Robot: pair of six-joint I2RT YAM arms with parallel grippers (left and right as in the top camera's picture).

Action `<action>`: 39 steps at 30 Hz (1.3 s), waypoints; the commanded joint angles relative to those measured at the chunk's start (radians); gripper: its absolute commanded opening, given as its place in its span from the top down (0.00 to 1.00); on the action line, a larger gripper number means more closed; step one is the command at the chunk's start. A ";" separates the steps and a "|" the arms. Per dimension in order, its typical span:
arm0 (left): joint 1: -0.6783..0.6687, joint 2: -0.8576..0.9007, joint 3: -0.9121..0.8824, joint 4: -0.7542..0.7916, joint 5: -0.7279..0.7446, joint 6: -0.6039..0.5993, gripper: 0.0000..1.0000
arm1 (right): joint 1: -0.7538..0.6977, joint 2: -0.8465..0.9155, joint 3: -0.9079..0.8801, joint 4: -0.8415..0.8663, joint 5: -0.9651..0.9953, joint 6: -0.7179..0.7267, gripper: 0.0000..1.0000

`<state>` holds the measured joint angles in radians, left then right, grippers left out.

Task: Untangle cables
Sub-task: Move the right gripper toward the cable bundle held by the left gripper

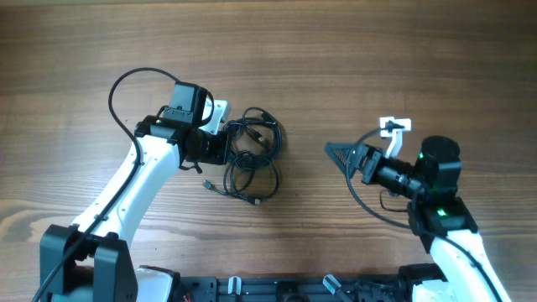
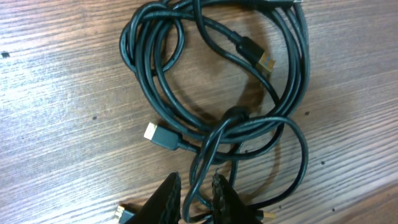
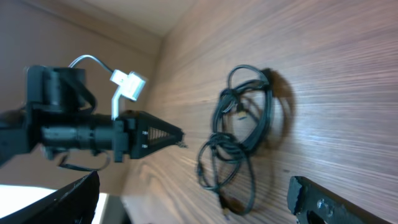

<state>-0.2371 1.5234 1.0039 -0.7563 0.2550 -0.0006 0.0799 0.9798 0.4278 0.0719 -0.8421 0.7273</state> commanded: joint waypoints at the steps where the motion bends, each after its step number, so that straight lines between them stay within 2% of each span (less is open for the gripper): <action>1: 0.004 0.005 0.010 -0.016 -0.010 0.019 0.81 | 0.033 0.083 0.013 0.062 -0.056 0.094 0.10; 5: 0.003 0.005 0.001 -0.050 0.017 0.019 0.87 | 0.138 0.143 0.013 0.067 0.070 0.095 0.15; 10: 0.003 0.005 -0.035 -0.015 0.024 0.019 0.80 | 0.283 0.188 0.013 0.097 0.269 0.111 0.16; 15: 0.003 0.006 -0.037 -0.015 0.024 0.019 0.80 | 0.391 0.245 0.013 0.166 0.405 0.110 0.16; 21: 0.003 0.058 -0.037 -0.013 0.023 0.024 0.81 | 0.415 0.354 0.013 0.271 0.453 0.110 0.15; 23: 0.003 0.078 -0.037 -0.007 0.023 0.024 0.83 | 0.415 0.386 0.013 0.292 0.454 0.109 0.12; 32: -0.023 0.110 -0.037 0.012 0.024 0.023 0.80 | 0.415 0.499 0.013 0.412 0.509 0.059 0.07; 37: -0.068 0.147 -0.037 0.027 -0.016 0.023 0.78 | 0.415 0.517 0.013 0.421 0.509 0.058 0.06; 39: -0.070 0.151 -0.037 0.027 -0.044 0.023 0.82 | 0.414 0.517 0.013 0.421 0.509 0.058 0.06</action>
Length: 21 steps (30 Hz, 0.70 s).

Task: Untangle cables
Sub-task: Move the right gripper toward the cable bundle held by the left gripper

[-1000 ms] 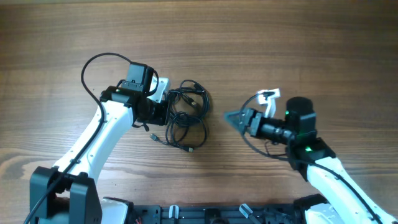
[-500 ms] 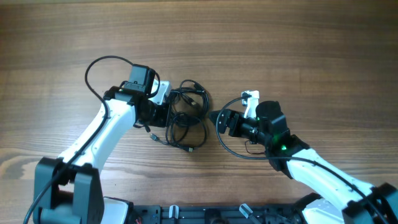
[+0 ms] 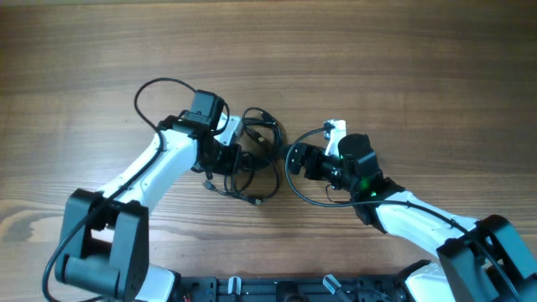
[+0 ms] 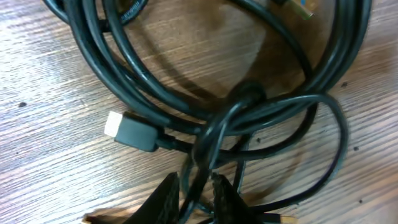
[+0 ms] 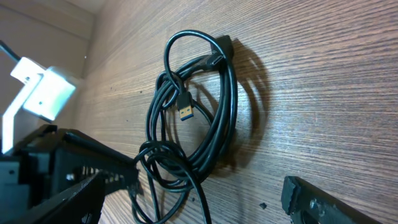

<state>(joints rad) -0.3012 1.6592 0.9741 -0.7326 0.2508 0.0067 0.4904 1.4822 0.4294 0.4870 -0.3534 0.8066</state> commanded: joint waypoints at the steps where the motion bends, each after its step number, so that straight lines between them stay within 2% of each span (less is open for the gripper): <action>1: -0.006 0.015 -0.008 0.003 -0.040 0.015 0.85 | 0.004 0.014 0.012 0.006 0.020 -0.022 0.06; 3: -0.006 0.014 -0.006 0.003 -0.039 0.011 0.96 | 0.004 0.014 0.012 0.006 0.019 -0.021 0.06; 4: -0.006 0.014 -0.002 0.001 -0.033 0.008 0.96 | 0.004 0.014 0.012 0.006 0.019 -0.018 0.07; 5: -0.006 0.011 0.006 -0.008 -0.011 0.008 0.96 | 0.004 0.014 0.012 0.006 0.016 -0.019 0.11; 8: -0.006 -0.019 0.028 -0.031 0.037 0.017 0.96 | 0.004 0.014 0.012 0.006 0.016 -0.019 0.36; 9: -0.005 -0.033 0.028 -0.034 0.037 0.017 0.96 | 0.004 0.014 0.012 0.006 0.016 -0.019 0.38; 12: -0.004 -0.081 0.027 -0.047 0.072 0.072 0.96 | 0.004 0.014 0.012 0.006 0.016 -0.021 0.37; 17: -0.004 -0.154 0.027 -0.071 0.248 0.218 0.96 | 0.004 0.014 0.012 0.008 -0.001 -0.021 0.37; 20: -0.004 -0.163 0.027 -0.089 0.278 0.273 0.96 | 0.000 0.014 0.012 0.103 -0.164 -0.019 0.37; 21: -0.004 -0.162 0.027 -0.095 0.288 0.295 0.96 | -0.003 0.014 0.012 0.208 -0.268 0.014 0.36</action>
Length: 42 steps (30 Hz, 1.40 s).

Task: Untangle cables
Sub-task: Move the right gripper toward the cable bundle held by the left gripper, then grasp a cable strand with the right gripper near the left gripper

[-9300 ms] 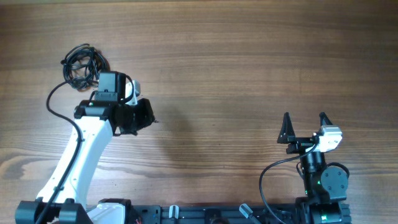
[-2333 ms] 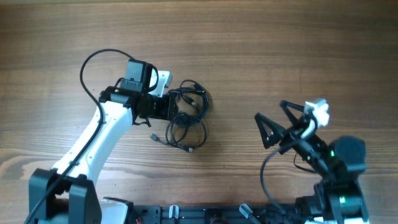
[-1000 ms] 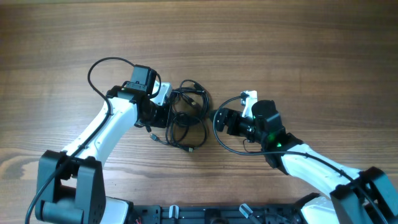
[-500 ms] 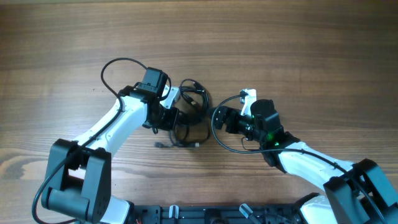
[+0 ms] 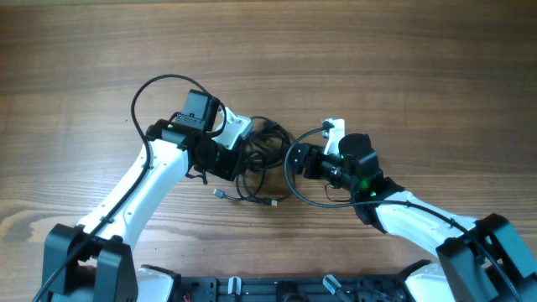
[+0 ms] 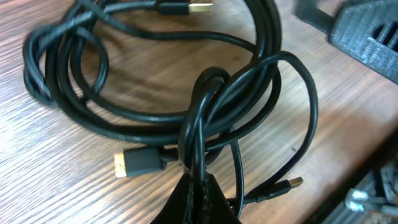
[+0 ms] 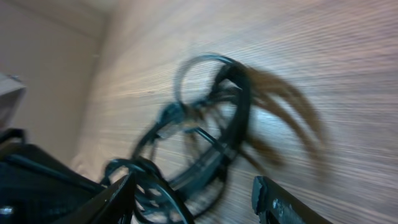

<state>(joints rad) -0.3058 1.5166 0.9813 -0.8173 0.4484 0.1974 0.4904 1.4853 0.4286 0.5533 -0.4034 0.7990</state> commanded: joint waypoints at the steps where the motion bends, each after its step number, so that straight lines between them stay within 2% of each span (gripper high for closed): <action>1: 0.001 -0.020 0.019 -0.014 0.107 0.119 0.96 | -0.004 0.011 0.013 0.186 -0.242 0.061 0.36; 4: 0.001 -0.020 0.019 -0.015 0.190 0.171 0.96 | -0.003 0.011 0.013 0.264 -0.238 0.278 0.36; 7: 0.001 -0.020 0.019 -0.014 0.195 0.175 0.96 | -0.002 0.011 0.013 0.144 -0.215 0.274 0.30; 11: 0.001 -0.020 0.019 -0.014 0.194 0.178 0.96 | -0.002 0.013 0.012 -0.153 -0.024 0.274 0.30; 14: 0.008 -0.019 0.019 -0.012 0.194 0.177 0.96 | -0.003 0.015 0.008 -0.213 0.049 0.274 0.34; 20: 0.073 -0.019 0.019 -0.008 0.240 0.163 0.96 | -0.002 0.015 0.008 -0.196 0.053 0.253 0.33; 22: 0.084 -0.019 0.019 -0.008 0.243 0.167 0.96 | -0.002 0.015 0.008 -0.127 -0.042 0.196 0.30; 25: 0.084 -0.019 0.019 -0.016 0.268 0.186 0.96 | -0.002 0.015 0.008 -0.005 -0.170 0.072 0.30; 28: 0.092 -0.019 0.019 -0.041 0.366 0.253 0.96 | -0.003 0.015 0.008 0.011 -0.202 -0.016 0.26; 29: 0.097 -0.019 0.019 -0.063 0.406 0.302 0.96 | -0.003 0.015 0.008 0.013 -0.200 -0.092 0.24; 32: 0.111 -0.019 0.019 -0.101 0.453 0.370 0.96 | -0.003 0.015 0.008 0.057 -0.196 -0.201 0.23; 35: 0.137 -0.019 0.019 -0.107 0.479 0.375 0.96 | -0.003 0.015 0.008 0.065 -0.165 -0.192 0.21; 38: 0.172 -0.019 0.019 -0.113 0.529 0.387 0.96 | -0.003 0.015 0.008 0.025 -0.161 -0.112 0.22; 42: 0.207 -0.019 0.019 -0.201 0.604 0.549 0.96 | -0.003 0.015 0.008 -0.042 -0.108 -0.030 0.21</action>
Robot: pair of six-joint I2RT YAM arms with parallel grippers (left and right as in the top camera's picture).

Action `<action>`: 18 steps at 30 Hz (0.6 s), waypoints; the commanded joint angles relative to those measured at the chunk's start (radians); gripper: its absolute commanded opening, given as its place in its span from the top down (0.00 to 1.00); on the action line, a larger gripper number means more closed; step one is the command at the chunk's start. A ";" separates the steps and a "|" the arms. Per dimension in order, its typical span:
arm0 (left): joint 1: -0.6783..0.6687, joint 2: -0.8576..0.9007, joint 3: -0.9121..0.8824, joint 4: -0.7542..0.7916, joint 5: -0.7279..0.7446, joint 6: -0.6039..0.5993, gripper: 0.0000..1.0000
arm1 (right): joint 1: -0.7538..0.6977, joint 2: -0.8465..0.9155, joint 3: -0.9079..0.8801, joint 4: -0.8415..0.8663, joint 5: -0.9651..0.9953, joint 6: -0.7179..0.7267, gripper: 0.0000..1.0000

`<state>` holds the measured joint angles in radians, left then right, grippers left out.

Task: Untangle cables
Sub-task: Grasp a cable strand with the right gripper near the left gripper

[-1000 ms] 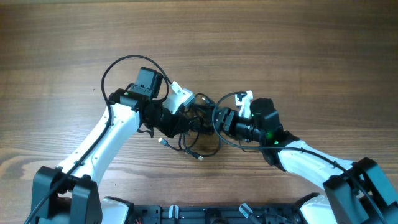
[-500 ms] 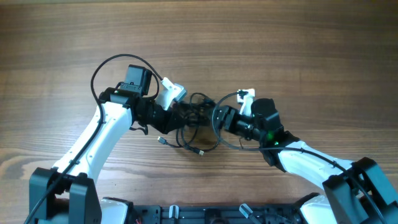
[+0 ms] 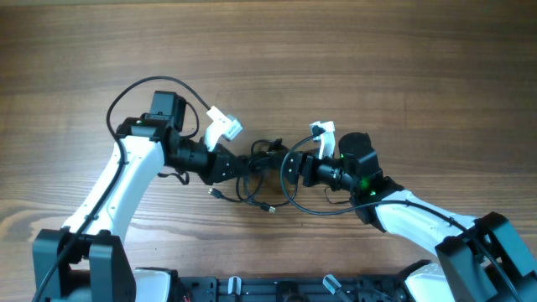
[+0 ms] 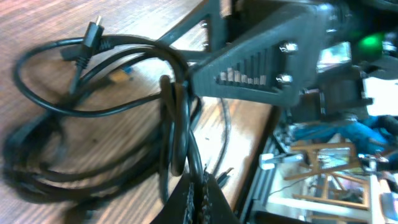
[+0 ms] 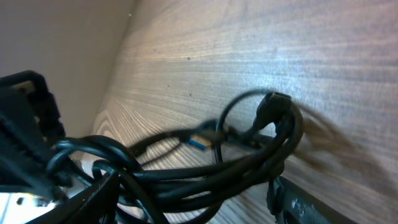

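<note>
The tangled black cables (image 3: 262, 159) hang bunched between my two grippers at mid-table. My left gripper (image 3: 237, 164) is shut on a couple of strands at the bundle's left end; in the left wrist view its fingers (image 4: 200, 186) pinch loops of the cables (image 4: 93, 124). My right gripper (image 3: 289, 165) meets the bundle from the right. In the right wrist view the gripper (image 5: 196, 193) is open, with the thick strands (image 5: 249, 149) lying across the gap between its fingers. Two plug ends (image 3: 270, 207) trail toward the front.
The right arm's own black wire (image 3: 312, 204) loops over the wood in front of that gripper. A dark rail (image 3: 277, 289) runs along the table's front edge. Bare wood lies behind both arms.
The bundle, spread flat before, is now pulled into a tight bunch between the grippers. My left wrist has turned and drawn back left. The right gripper's open fingers now straddle the strands.
First my left gripper stood slightly open over a strand and the right arm was far to the right. Then the right gripper was next to the bundle. Then the left was shut on a loop. Now the bundle is bunched between both.
</note>
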<state>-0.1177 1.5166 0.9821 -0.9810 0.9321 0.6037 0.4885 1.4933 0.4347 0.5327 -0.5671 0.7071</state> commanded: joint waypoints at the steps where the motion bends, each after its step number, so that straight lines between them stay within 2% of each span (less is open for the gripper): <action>1: 0.023 -0.019 0.018 -0.066 0.132 0.192 0.96 | -0.001 0.007 0.002 -0.021 0.063 0.081 0.20; 7: 0.023 -0.019 0.018 -0.074 0.134 0.228 0.96 | 0.013 0.007 0.002 -0.034 0.070 0.290 0.20; 12: 0.023 -0.019 0.018 -0.068 0.134 0.228 0.96 | 0.068 0.007 0.002 -0.043 0.127 0.288 0.19; 18: 0.043 -0.019 0.018 -0.048 0.134 0.198 0.96 | 0.160 0.007 0.002 -0.105 0.125 0.291 0.26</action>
<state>-0.0963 1.5166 0.9829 -1.0504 1.0039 0.8036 0.5888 1.4933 0.4347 0.4591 -0.4435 0.9943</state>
